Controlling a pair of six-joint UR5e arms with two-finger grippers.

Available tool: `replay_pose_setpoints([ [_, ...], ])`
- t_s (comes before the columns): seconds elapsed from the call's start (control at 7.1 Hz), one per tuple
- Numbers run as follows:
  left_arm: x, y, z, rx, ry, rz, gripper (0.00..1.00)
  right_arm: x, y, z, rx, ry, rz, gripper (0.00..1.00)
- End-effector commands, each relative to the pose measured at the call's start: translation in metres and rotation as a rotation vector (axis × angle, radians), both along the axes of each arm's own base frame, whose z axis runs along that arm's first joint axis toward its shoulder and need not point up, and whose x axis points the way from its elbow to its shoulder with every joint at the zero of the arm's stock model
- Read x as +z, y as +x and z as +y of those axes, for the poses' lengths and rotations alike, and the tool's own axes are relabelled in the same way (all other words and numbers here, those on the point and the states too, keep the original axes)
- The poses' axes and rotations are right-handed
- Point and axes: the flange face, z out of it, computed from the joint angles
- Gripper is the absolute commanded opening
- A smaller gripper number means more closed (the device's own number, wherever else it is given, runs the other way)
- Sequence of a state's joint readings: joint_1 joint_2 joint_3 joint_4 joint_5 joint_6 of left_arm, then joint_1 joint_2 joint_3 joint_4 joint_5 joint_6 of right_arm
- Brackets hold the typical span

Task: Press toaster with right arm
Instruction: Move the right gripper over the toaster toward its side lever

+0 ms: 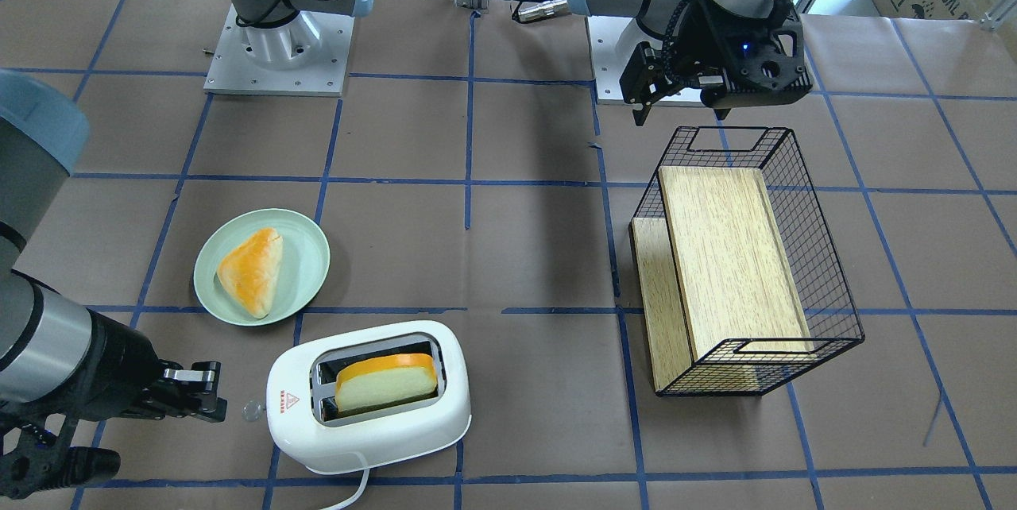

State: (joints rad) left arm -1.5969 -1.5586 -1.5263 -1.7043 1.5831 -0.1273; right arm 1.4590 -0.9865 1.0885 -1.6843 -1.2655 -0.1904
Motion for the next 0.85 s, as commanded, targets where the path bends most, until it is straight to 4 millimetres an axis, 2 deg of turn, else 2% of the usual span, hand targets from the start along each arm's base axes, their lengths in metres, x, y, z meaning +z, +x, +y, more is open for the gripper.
replay_pose_setpoints([
  [0.0, 0.000, 0.000, 0.000, 0.000, 0.000, 0.000, 1.00, -0.028, 0.001, -0.007, 0.003, 0.039, -0.004, 0.07],
  [0.7, 0.000, 0.000, 0.000, 0.000, 0.000, 0.000, 1.00, -0.053, 0.000, -0.011, 0.007, 0.092, -0.004, 0.07],
])
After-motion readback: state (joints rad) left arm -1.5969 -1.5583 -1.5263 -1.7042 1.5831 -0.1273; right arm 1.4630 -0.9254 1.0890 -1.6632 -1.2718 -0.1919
